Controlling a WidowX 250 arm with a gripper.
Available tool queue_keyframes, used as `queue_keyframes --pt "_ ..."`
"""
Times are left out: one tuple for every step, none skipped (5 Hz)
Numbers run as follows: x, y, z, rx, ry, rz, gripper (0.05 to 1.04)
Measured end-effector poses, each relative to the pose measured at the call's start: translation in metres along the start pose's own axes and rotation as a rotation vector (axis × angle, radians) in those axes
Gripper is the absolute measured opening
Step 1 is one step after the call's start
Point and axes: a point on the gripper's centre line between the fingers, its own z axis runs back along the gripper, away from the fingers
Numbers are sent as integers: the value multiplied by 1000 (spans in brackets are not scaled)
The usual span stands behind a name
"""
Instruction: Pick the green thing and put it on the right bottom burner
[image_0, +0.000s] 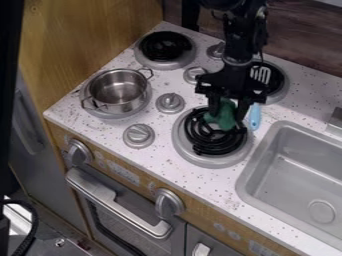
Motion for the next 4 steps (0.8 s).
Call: queue_keyframes --pt "11 1 0 3 -1 -21 893" --pt "7 -2 0 7 -3 -34 1001" --pt "6 -6 32 -6 -31 -53 1001" --pt "-9 -19 66 -19 -37 -93 1001"
